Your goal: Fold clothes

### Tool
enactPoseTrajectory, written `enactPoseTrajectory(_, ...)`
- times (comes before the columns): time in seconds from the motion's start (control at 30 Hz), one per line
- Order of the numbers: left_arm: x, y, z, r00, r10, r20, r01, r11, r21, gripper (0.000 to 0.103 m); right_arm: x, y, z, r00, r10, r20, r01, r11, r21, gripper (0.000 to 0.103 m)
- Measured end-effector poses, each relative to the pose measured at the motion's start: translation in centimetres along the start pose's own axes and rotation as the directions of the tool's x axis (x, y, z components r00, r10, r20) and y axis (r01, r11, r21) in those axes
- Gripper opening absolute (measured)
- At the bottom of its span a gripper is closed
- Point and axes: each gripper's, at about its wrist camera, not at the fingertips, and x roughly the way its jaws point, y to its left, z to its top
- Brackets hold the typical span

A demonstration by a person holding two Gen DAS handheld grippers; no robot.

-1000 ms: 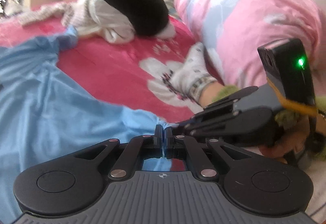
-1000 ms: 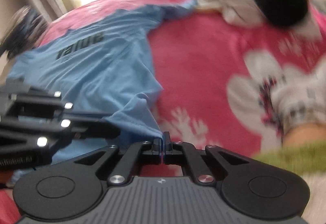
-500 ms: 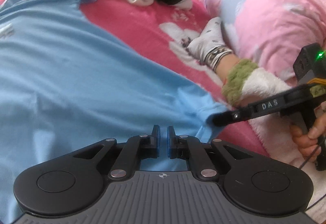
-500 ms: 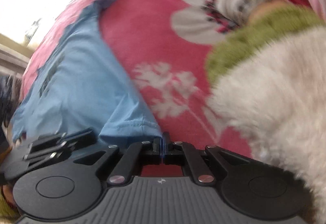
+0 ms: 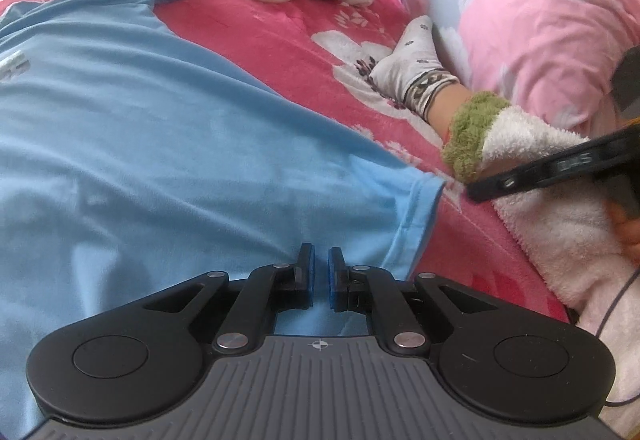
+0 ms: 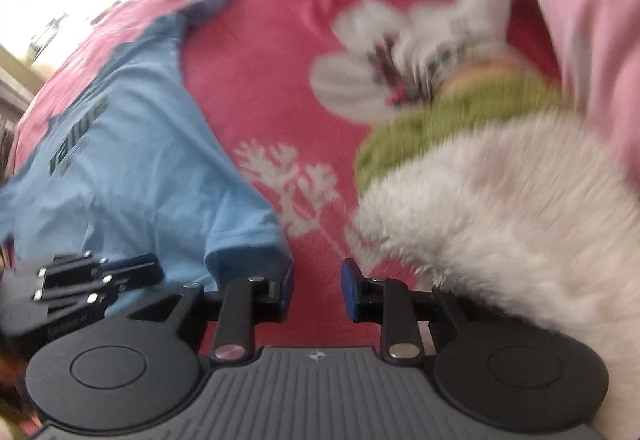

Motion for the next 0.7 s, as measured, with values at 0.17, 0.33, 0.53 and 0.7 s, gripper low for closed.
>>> enactPoseTrajectory(0.17, -0.1, -0.2, 0.1, 1.0, 0.008, -0.007, -0.008, 1.0, 0.012, 0.01, -0.4, 2.7, 0.4, 0.998, -0.039, 0.049, 0.051, 0.959, -0.279, 0.028)
enactPoseTrajectory(0.33, -0.3, -0.3, -0.2, 1.0, 0.021, -0.004, -0.021, 0.999, 0.032, 0.012, 2.7, 5.6, 0.2, 0.996, -0.084, 0.011, 0.077, 0.843, -0.532, 0.028)
enactPoseTrajectory(0.53, -0.6, 0.1, -0.5, 1.0, 0.013, -0.012, -0.012, 0.999, 0.034, 0.013, 3.6, 6.1, 0.2, 0.997, -0.057, 0.049, 0.075, 0.795, -0.601, 0.001)
enactPoseTrajectory(0.7, -1.0, 0.6, -0.9, 1.0, 0.002, -0.026, -0.001, 1.0, 0.026, 0.013, 3.9, 3.8, 0.2, 0.996, -0.089, -0.023, 0.065, 0.858, -0.509, 0.001)
